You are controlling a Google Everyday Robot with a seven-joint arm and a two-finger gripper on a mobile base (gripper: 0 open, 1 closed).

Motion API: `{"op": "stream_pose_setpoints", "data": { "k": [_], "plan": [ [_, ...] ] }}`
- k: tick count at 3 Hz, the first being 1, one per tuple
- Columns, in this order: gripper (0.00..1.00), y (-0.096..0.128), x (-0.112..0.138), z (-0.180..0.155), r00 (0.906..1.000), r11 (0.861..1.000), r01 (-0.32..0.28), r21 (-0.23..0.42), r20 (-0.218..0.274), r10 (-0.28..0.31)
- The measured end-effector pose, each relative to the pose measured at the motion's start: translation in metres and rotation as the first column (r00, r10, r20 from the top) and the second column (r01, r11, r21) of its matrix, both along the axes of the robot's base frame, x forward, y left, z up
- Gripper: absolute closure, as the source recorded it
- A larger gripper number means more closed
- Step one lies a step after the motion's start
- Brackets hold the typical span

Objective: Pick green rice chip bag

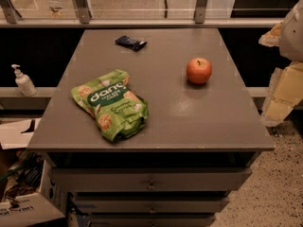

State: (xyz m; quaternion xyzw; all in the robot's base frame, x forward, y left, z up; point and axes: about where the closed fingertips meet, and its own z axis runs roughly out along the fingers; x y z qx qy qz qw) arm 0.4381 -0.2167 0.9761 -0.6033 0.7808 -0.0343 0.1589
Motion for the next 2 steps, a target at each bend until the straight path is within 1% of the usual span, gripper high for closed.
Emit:
{"op": "stream_pose_setpoints", "data": {
  "k": [1,2],
  "plan": [
    [0.0,0.0,0.0,0.0,1.0,1.0,0.0,0.0,0.0,0.0],
    [0.0,0.0041,0.0018,-0.003,1.0,1.0,-0.006,0.019,0.003,0.006]
  ]
}}
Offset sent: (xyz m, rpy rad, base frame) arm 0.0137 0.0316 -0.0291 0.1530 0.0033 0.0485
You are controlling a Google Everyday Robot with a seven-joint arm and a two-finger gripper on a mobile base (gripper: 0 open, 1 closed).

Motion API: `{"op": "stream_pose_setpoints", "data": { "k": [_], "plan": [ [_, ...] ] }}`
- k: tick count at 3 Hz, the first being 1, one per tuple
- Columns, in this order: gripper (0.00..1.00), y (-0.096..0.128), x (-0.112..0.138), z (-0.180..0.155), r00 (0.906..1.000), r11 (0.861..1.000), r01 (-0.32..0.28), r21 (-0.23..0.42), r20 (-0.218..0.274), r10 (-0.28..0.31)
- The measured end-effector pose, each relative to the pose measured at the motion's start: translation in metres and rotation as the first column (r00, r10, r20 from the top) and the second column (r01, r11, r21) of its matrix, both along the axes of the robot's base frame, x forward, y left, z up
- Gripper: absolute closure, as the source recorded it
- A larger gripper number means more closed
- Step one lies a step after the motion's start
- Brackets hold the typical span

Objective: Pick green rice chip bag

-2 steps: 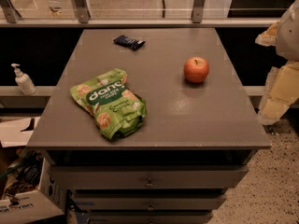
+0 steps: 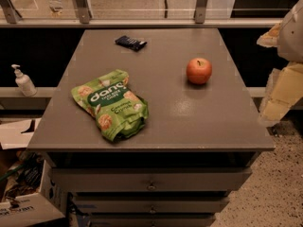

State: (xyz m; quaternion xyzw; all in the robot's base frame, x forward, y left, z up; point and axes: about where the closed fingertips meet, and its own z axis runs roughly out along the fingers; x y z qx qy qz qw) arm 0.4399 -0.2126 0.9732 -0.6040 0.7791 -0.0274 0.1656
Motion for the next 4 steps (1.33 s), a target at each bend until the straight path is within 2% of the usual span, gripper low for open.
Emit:
{"op": "stream_pose_setpoints", "data": {
  "k": [1,2,3,4],
  "plan": [
    [0.0,0.053,0.02,-0.026,0.9961,0.981,-0.088,0.171,0.025,0.085],
    [0.0,0.081,0.03,-0.028,0.9913,0.962,-0.129,0.242,0.054,0.12],
    [0.0,0.081,0.03,-0.028,0.9913,0.962,-0.129,0.242,0.054,0.12],
    [0.0,0.09,0.033,-0.031,0.99,0.951,-0.14,0.276,0.058,0.129]
  ]
}}
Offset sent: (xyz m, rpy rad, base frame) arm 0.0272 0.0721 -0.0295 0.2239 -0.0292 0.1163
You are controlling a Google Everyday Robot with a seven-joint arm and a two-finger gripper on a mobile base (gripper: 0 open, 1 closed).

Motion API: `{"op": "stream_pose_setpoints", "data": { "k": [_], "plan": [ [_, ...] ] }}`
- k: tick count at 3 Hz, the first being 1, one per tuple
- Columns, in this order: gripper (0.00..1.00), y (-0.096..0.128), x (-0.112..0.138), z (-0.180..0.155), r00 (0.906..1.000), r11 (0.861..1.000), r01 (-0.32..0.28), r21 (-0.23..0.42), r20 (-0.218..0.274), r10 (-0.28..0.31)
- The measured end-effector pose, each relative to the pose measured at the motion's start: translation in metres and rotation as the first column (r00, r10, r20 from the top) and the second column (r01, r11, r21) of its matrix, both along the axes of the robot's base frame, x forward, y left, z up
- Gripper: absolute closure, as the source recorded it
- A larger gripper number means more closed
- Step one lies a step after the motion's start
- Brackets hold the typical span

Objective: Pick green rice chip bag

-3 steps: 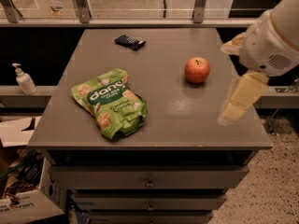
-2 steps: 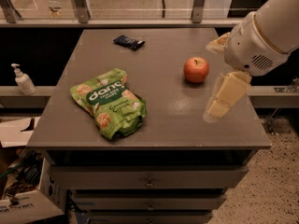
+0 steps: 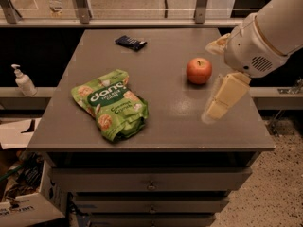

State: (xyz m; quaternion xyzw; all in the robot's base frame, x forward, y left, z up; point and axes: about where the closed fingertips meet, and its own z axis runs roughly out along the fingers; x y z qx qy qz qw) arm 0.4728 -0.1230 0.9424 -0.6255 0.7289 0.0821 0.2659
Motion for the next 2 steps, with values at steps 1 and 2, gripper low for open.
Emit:
{"op": "stream_pose_setpoints", "data": {
  "k": [1,2],
  "plan": [
    [0.0,0.03,0.0,-0.014,0.9986,0.998,-0.052,0.041,0.001,0.052],
    [0.0,0.076,-0.001,-0.037,0.991,0.989,-0.134,0.064,0.003,0.134]
  ]
}}
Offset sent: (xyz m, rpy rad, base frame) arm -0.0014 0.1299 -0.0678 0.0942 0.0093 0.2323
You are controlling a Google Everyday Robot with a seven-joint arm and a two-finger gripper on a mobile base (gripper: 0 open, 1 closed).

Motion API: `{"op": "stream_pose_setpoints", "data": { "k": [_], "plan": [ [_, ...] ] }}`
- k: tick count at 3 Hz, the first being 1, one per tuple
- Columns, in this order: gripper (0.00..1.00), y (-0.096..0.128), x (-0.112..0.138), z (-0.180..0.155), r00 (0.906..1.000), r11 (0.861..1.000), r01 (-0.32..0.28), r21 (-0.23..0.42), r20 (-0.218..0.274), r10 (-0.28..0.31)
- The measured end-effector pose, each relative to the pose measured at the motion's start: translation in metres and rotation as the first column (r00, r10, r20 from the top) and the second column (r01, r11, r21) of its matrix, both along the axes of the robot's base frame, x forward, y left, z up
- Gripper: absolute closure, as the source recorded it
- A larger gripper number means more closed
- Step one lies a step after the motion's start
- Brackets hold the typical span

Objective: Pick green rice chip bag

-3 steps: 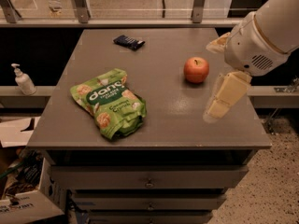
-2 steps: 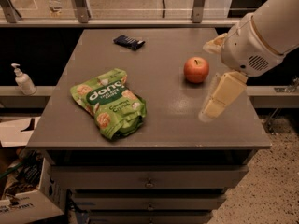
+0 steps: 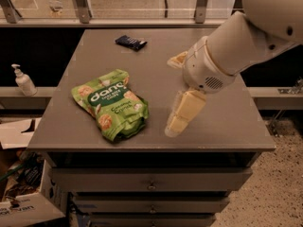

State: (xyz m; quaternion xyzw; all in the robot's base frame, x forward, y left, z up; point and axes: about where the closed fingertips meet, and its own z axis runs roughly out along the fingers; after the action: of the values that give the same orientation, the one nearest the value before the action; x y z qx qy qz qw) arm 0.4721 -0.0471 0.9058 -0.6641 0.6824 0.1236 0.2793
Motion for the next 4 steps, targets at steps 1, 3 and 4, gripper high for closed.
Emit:
{"op": "stream_pose_setpoints", "data": {
  "k": [1,3,4],
  "plan": [
    [0.0,0.034,0.001,-0.024,0.9985,0.998,-0.052,0.018,-0.013,0.053],
    [0.0,0.094,0.004,-0.051,0.9941,0.993,-0.102,0.054,-0.03,0.104],
    [0.17,0.112,0.01,-0.056,0.9934,0.992,-0.11,0.069,-0.027,0.112]
  ]
}}
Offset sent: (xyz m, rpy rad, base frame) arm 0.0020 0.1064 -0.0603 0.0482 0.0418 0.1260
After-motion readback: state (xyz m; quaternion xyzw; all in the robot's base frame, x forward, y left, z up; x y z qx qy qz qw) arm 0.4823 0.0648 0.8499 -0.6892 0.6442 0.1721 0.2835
